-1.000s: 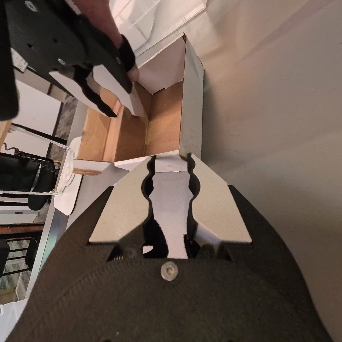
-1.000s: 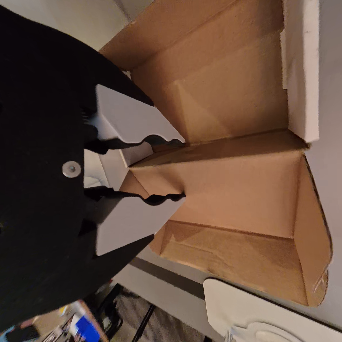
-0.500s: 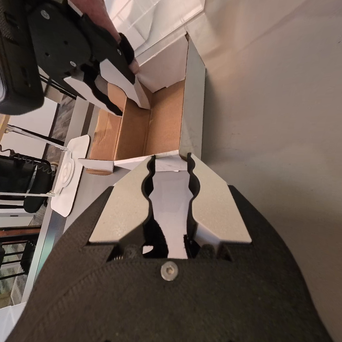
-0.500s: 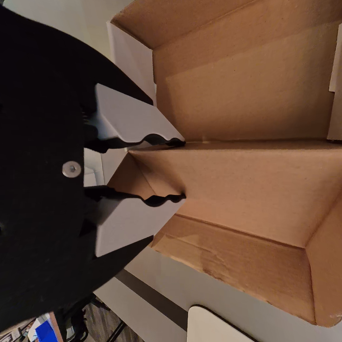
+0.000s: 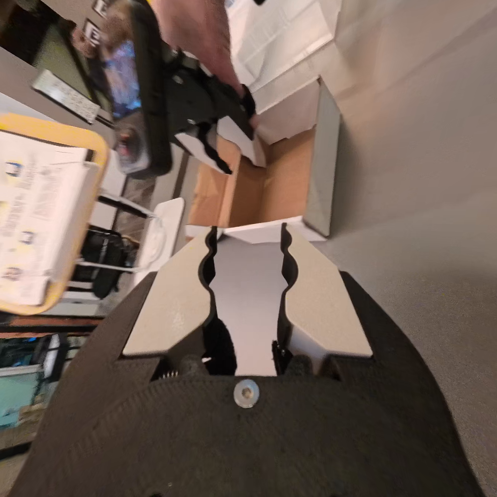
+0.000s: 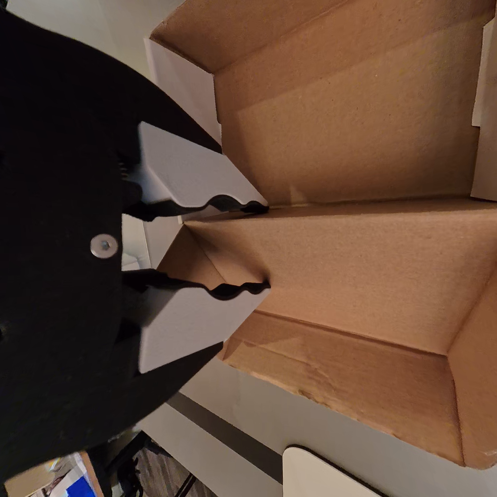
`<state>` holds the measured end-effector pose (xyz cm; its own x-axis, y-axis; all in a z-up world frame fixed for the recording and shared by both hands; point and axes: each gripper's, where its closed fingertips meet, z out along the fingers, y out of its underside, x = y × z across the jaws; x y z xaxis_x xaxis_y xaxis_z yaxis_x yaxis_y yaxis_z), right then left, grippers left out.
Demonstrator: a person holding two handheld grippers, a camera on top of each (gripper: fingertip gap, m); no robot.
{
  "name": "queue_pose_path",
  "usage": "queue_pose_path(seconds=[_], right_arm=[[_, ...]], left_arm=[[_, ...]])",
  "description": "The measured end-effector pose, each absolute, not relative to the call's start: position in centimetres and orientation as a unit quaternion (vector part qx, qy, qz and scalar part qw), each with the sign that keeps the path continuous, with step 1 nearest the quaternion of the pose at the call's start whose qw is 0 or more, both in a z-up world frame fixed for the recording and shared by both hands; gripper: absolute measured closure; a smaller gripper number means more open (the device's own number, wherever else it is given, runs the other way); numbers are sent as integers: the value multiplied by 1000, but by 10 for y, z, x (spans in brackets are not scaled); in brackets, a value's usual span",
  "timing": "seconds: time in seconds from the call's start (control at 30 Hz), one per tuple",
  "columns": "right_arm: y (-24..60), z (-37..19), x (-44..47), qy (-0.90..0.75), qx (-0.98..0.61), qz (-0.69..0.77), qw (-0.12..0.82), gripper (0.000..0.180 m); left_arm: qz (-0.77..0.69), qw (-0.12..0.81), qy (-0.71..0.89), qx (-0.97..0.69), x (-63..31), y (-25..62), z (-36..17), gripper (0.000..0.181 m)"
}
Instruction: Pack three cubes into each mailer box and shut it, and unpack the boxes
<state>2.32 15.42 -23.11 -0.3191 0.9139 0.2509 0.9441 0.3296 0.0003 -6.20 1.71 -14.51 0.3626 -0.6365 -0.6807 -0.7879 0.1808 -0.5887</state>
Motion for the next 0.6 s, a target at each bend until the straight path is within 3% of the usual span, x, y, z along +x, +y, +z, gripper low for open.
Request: queue_pose_path(seconds=[0.27,0.43,0.6], right_arm=[[151,-232,20,-790,-599,-74,105,129],[150,-232,19,-792,-597,-73,107,129],[150,-232,18,-792,-597,-75,105,129]], left_arm=[[199,409,520,-723,-229,4,-88,127],[252,230,523,-781,-364,-16,-120,117],[194,124,549,-803,-420,-31,-163,113]])
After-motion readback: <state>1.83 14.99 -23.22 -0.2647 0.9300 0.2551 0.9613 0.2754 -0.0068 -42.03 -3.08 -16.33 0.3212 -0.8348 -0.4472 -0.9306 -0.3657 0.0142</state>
